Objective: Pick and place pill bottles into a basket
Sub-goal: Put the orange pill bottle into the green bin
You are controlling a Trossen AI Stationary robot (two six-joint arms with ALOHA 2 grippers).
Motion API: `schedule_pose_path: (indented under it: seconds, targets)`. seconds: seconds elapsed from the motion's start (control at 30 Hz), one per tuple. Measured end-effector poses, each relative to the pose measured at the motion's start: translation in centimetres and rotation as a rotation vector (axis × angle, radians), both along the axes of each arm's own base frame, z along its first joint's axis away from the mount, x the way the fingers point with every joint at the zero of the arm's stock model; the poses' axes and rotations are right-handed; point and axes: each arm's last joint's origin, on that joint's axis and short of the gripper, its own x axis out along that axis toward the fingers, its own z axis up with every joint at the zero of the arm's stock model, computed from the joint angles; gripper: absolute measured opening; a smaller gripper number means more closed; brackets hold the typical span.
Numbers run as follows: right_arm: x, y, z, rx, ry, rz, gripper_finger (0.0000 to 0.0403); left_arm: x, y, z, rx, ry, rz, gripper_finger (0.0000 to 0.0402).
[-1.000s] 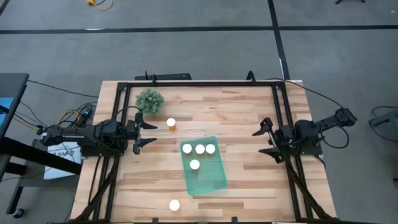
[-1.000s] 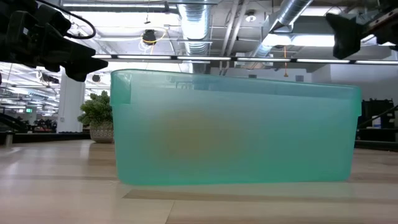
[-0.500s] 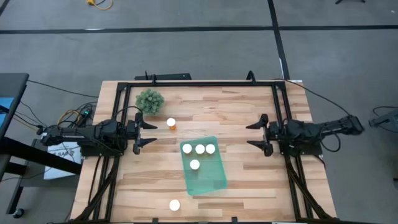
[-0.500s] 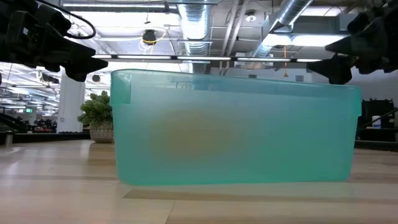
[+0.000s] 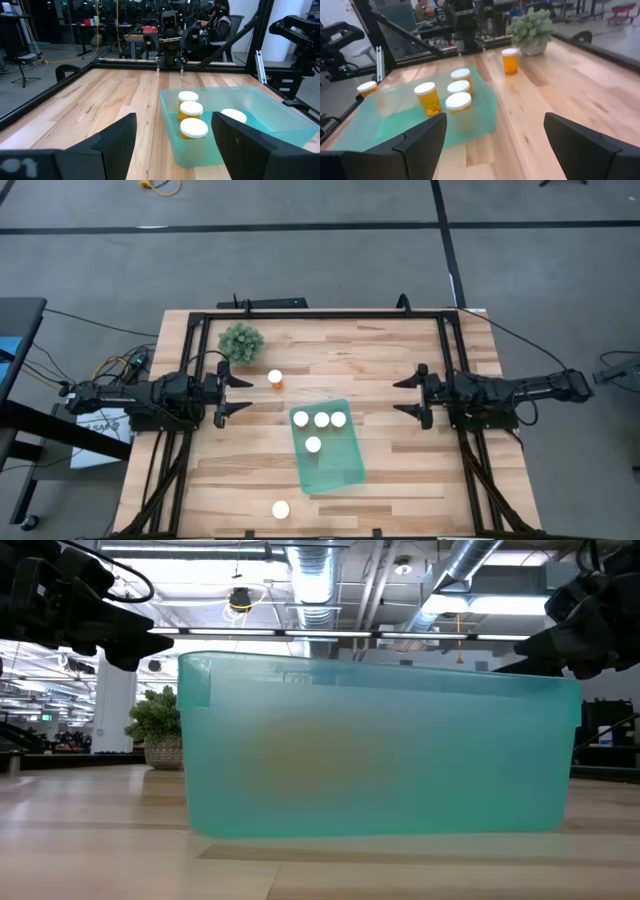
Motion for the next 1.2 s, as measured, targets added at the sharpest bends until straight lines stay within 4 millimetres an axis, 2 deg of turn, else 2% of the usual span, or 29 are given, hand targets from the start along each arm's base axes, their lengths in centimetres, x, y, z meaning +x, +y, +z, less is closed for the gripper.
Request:
schedule_pose_path:
  seconds: [0.17,0.83,0.97,1.2]
  targets:
    - [0.01,0.00,-0.02,0.064,0.000,-0.011,0.0327,0.00,0.00,-0.01,0.000,0.001,0.000,0.0248]
    - [0.01,0.00,-0.01,0.066,-0.001,-0.013,0.0327,0.01,0.00,0.03,-0.011,-0.004,0.001,0.0248]
    - [0.01,0.00,-0.01,0.066,-0.001,-0.013,0.0327,-0.02,-0.06,0.41,-0.250,-0.033,-0.014,0.0248]
    - [0.01,0.00,-0.01,0.066,-0.001,-0.013,0.0327,-0.05,0.25,0.80,-0.436,-0.095,0.091,0.0248]
